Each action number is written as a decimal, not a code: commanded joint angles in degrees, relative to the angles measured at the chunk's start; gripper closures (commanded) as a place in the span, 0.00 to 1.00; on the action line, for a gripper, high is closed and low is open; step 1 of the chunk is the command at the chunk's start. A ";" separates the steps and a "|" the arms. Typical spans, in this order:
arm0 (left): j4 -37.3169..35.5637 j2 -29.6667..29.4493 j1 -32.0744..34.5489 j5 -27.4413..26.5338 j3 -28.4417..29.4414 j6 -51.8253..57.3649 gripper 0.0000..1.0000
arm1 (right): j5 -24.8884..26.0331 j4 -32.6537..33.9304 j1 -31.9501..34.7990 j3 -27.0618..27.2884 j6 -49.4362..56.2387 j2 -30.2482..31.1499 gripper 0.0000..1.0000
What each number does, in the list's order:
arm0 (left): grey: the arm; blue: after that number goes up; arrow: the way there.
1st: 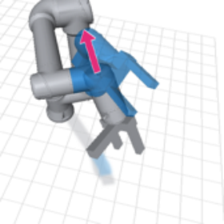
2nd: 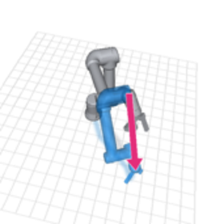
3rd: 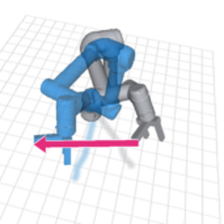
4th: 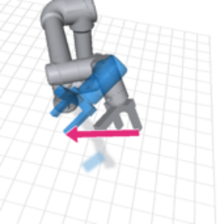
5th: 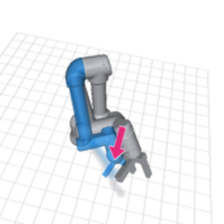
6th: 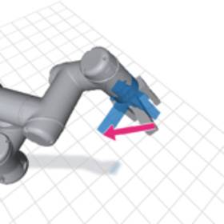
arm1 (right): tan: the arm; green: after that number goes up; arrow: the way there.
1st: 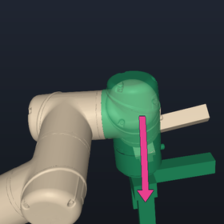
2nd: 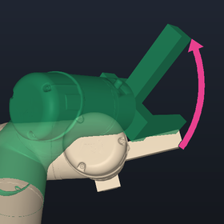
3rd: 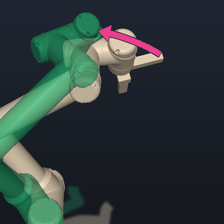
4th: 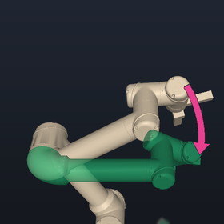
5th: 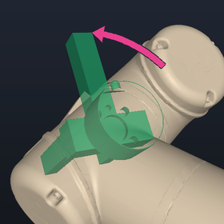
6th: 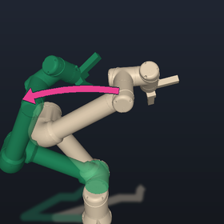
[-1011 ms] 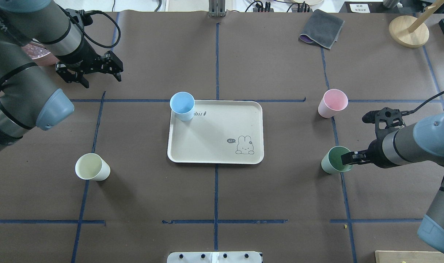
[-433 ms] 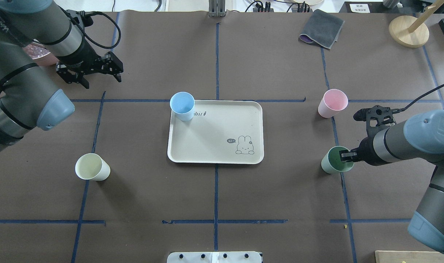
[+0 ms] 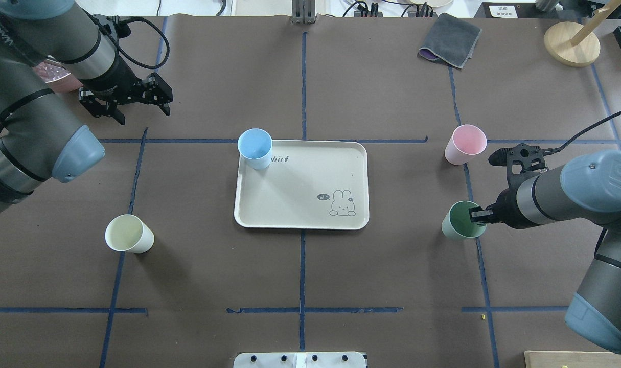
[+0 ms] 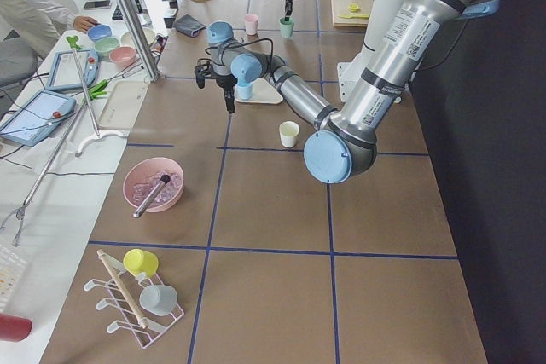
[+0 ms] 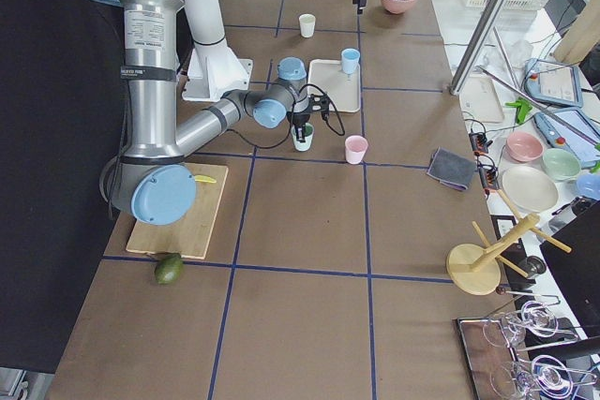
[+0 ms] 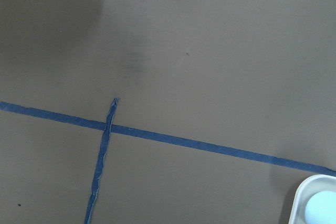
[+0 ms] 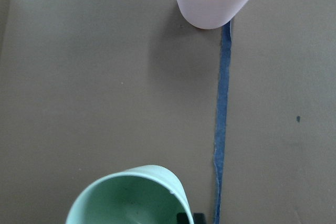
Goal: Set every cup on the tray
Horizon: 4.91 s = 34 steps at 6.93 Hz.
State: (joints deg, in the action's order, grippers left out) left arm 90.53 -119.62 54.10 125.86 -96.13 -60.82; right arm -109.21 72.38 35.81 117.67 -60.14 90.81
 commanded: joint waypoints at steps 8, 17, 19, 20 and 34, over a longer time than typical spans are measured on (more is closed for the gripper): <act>0.09 -0.09 -0.13 0.00 0.33 -0.26 0.01 | -1.19 15.78 -2.92 -16.07 -19.93 -32.99 0.97; 0.00 1.13 -0.22 0.00 -0.63 0.00 0.01 | -6.99 15.87 6.97 -13.17 -7.07 -28.69 0.00; 0.09 8.47 -0.13 0.09 -8.41 0.09 0.01 | -11.53 25.31 16.08 -12.47 11.08 -28.06 0.00; 0.18 13.66 -0.13 0.00 -13.33 0.17 0.00 | -11.64 25.27 18.48 -12.64 19.45 -25.02 0.00; 12.92 29.09 -18.15 -9.15 -19.98 -17.40 0.66 | -14.81 24.83 21.59 -12.64 23.93 -21.64 0.00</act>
State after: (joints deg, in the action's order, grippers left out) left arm 103.45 -90.39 36.08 116.37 -116.28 -78.07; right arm -124.01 97.21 57.39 104.95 -36.21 69.17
